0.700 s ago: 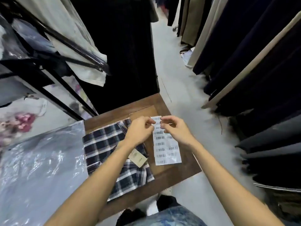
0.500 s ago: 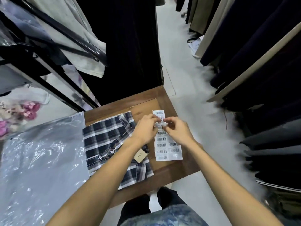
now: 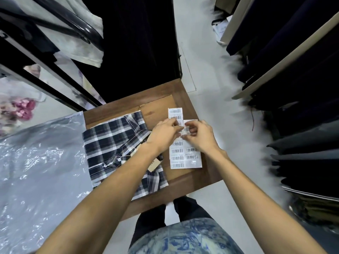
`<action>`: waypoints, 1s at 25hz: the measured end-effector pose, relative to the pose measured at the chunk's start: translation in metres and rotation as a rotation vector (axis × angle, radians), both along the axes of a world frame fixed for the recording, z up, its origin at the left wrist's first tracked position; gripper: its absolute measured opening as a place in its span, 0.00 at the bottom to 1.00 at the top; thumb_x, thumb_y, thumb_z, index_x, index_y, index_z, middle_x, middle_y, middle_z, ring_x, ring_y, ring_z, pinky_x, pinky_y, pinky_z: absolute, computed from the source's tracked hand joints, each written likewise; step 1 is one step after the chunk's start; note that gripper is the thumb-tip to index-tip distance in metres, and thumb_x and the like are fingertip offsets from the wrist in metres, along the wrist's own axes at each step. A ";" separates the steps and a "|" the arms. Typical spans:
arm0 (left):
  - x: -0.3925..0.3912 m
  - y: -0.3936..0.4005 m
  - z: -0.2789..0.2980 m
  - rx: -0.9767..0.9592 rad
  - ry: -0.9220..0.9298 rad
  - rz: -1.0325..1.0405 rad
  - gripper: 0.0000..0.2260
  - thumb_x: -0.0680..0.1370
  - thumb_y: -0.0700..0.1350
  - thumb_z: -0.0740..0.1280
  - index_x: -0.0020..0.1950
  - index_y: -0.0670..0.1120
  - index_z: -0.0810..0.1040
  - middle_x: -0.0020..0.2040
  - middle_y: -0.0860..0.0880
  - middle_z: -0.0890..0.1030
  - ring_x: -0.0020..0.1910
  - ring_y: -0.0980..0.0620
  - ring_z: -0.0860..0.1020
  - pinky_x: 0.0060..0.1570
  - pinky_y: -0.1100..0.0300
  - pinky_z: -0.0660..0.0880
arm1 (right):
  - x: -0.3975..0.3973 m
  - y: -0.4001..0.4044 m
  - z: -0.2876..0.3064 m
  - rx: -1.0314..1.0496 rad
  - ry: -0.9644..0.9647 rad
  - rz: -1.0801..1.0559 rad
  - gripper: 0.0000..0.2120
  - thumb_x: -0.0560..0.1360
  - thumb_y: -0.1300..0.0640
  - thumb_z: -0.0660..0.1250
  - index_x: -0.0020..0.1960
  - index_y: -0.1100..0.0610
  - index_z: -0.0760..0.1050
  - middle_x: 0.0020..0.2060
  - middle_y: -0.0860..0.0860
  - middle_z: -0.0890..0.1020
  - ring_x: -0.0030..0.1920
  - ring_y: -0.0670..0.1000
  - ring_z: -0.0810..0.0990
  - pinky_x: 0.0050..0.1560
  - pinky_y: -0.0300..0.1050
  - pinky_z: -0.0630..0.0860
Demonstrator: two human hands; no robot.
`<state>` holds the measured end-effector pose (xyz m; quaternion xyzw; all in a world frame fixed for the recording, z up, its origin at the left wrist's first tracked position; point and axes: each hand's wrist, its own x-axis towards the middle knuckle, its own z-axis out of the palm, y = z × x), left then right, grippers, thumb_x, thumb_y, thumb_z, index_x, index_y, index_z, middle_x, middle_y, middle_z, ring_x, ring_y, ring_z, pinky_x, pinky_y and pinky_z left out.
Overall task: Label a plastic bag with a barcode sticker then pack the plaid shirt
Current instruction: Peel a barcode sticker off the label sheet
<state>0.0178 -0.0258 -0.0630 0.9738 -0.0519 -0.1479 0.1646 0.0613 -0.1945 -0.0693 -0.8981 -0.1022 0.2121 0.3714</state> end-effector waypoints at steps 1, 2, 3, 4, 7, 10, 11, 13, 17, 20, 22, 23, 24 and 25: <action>0.001 0.000 0.001 -0.008 0.008 -0.001 0.16 0.81 0.49 0.67 0.69 0.49 0.79 0.60 0.47 0.77 0.63 0.44 0.75 0.61 0.47 0.72 | 0.002 -0.001 0.000 -0.007 0.017 0.004 0.22 0.68 0.58 0.81 0.60 0.56 0.82 0.51 0.51 0.77 0.40 0.42 0.77 0.45 0.21 0.72; 0.003 0.001 0.001 -0.029 0.015 0.008 0.15 0.81 0.48 0.68 0.67 0.48 0.80 0.59 0.47 0.77 0.62 0.44 0.75 0.61 0.46 0.73 | 0.004 -0.002 0.001 -0.011 0.027 0.004 0.22 0.67 0.58 0.82 0.59 0.56 0.82 0.50 0.51 0.77 0.39 0.40 0.77 0.42 0.19 0.70; 0.005 0.001 0.002 -0.055 0.037 0.027 0.15 0.80 0.48 0.70 0.65 0.48 0.81 0.58 0.47 0.77 0.61 0.44 0.76 0.59 0.45 0.74 | 0.006 -0.003 0.001 -0.014 0.037 0.005 0.22 0.66 0.58 0.82 0.59 0.56 0.82 0.49 0.51 0.77 0.39 0.40 0.76 0.40 0.17 0.69; 0.008 0.001 0.003 -0.085 0.061 0.049 0.14 0.79 0.47 0.71 0.64 0.48 0.81 0.58 0.47 0.77 0.61 0.44 0.76 0.58 0.45 0.75 | 0.007 -0.003 0.001 -0.019 0.043 0.008 0.23 0.66 0.57 0.83 0.59 0.56 0.82 0.49 0.51 0.78 0.39 0.41 0.77 0.39 0.17 0.68; 0.015 0.002 0.008 -0.126 0.109 0.075 0.13 0.78 0.46 0.71 0.63 0.48 0.80 0.57 0.48 0.76 0.58 0.45 0.77 0.56 0.47 0.76 | 0.011 -0.003 0.002 -0.039 0.061 0.026 0.23 0.65 0.56 0.83 0.58 0.55 0.81 0.48 0.50 0.78 0.40 0.42 0.78 0.38 0.18 0.68; 0.017 0.000 0.007 -0.140 0.094 0.078 0.13 0.79 0.47 0.71 0.64 0.49 0.81 0.54 0.50 0.75 0.56 0.46 0.78 0.56 0.49 0.75 | 0.013 -0.003 0.000 -0.047 0.059 0.033 0.22 0.65 0.54 0.83 0.57 0.53 0.81 0.48 0.50 0.78 0.40 0.41 0.78 0.38 0.20 0.69; 0.017 0.000 0.005 -0.147 0.090 0.095 0.12 0.79 0.47 0.71 0.62 0.50 0.81 0.53 0.51 0.74 0.56 0.46 0.78 0.55 0.49 0.76 | 0.013 -0.003 -0.001 -0.043 0.060 0.033 0.22 0.65 0.54 0.83 0.57 0.53 0.81 0.48 0.50 0.78 0.40 0.41 0.78 0.38 0.20 0.69; 0.019 -0.002 0.001 -0.171 0.096 0.133 0.09 0.78 0.46 0.72 0.59 0.51 0.82 0.51 0.53 0.73 0.54 0.47 0.79 0.56 0.49 0.76 | 0.012 -0.003 -0.001 -0.027 0.059 0.032 0.22 0.65 0.55 0.83 0.57 0.53 0.81 0.48 0.51 0.78 0.40 0.43 0.78 0.40 0.22 0.69; 0.023 -0.005 -0.002 -0.213 0.130 0.188 0.07 0.76 0.43 0.73 0.53 0.52 0.83 0.49 0.53 0.74 0.47 0.52 0.76 0.57 0.46 0.76 | 0.012 -0.005 -0.001 -0.008 0.059 0.042 0.21 0.65 0.56 0.83 0.56 0.53 0.81 0.49 0.51 0.76 0.41 0.44 0.78 0.43 0.25 0.70; 0.025 -0.005 -0.002 -0.245 0.137 0.224 0.07 0.75 0.42 0.73 0.51 0.51 0.83 0.48 0.54 0.75 0.45 0.53 0.75 0.56 0.48 0.77 | 0.012 -0.005 -0.002 -0.018 0.054 0.060 0.20 0.66 0.56 0.83 0.55 0.53 0.82 0.48 0.50 0.75 0.41 0.43 0.78 0.43 0.23 0.68; 0.023 -0.005 -0.001 -0.276 0.137 0.266 0.06 0.75 0.42 0.73 0.51 0.50 0.83 0.47 0.53 0.76 0.44 0.52 0.76 0.54 0.51 0.77 | 0.013 -0.005 0.000 -0.027 0.051 0.091 0.20 0.66 0.55 0.82 0.56 0.54 0.82 0.49 0.50 0.75 0.42 0.45 0.79 0.46 0.27 0.71; 0.023 -0.005 0.000 -0.281 0.134 0.291 0.06 0.75 0.42 0.73 0.50 0.50 0.83 0.47 0.53 0.76 0.44 0.52 0.78 0.53 0.52 0.78 | 0.014 -0.006 0.001 -0.030 0.050 0.110 0.21 0.66 0.55 0.82 0.57 0.54 0.82 0.49 0.51 0.76 0.43 0.46 0.80 0.48 0.30 0.74; 0.022 -0.006 0.001 -0.277 0.130 0.314 0.05 0.75 0.44 0.73 0.49 0.50 0.83 0.47 0.53 0.76 0.45 0.51 0.79 0.53 0.52 0.78 | 0.015 -0.007 0.002 -0.029 0.056 0.123 0.22 0.67 0.55 0.82 0.59 0.55 0.82 0.50 0.51 0.77 0.43 0.47 0.80 0.50 0.33 0.75; 0.022 -0.008 0.002 -0.265 0.123 0.329 0.04 0.75 0.46 0.73 0.49 0.50 0.83 0.47 0.53 0.76 0.46 0.51 0.79 0.53 0.53 0.78 | 0.017 -0.008 0.004 -0.021 0.070 0.127 0.23 0.67 0.56 0.82 0.60 0.56 0.81 0.50 0.52 0.79 0.44 0.47 0.81 0.51 0.35 0.76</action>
